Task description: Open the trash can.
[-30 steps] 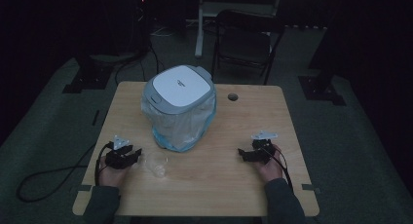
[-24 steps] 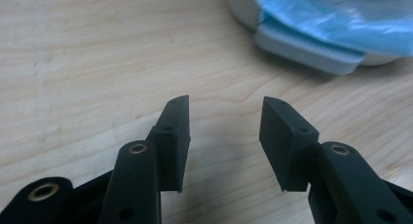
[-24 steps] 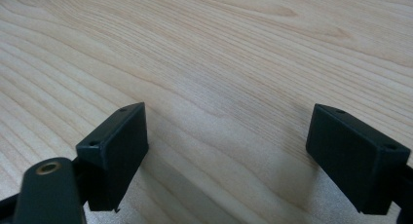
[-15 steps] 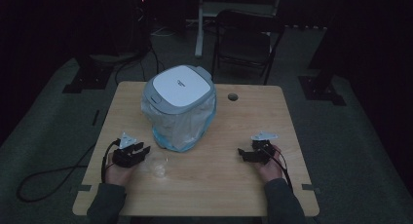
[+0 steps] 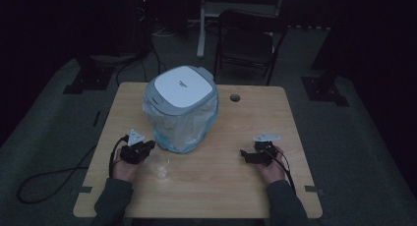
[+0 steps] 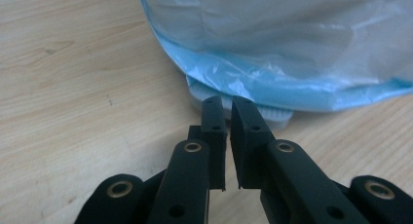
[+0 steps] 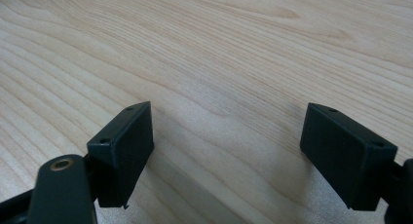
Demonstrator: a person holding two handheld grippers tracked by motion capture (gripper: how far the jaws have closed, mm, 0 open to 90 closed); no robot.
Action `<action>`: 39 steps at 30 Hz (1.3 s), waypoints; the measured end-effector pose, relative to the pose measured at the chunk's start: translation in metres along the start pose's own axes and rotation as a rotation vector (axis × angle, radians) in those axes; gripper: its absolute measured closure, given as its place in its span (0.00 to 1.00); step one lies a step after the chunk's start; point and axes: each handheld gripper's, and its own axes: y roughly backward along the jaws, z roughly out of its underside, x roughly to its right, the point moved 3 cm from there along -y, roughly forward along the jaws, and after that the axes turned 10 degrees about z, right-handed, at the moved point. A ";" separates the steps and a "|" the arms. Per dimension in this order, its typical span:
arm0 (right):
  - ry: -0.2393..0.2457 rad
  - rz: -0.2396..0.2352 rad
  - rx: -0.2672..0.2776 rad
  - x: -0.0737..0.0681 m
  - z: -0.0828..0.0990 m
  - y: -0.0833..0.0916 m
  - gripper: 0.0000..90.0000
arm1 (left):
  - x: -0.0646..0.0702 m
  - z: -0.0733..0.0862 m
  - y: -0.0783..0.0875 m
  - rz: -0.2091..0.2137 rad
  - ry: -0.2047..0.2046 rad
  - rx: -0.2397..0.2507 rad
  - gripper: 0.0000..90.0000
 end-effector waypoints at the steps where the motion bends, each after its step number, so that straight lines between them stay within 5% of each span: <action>1: 0.000 0.000 0.000 0.000 0.000 0.000 0.21 | -0.001 -0.001 -0.001 0.001 0.000 0.000 0.95; 25: 0.000 0.000 0.000 0.000 0.000 0.000 0.21 | -0.005 -0.014 -0.025 0.050 -0.015 -0.013 1.00; 39: 0.000 0.000 0.000 0.000 0.000 0.000 0.21 | -0.003 -0.014 -0.028 0.033 -0.032 -0.011 1.00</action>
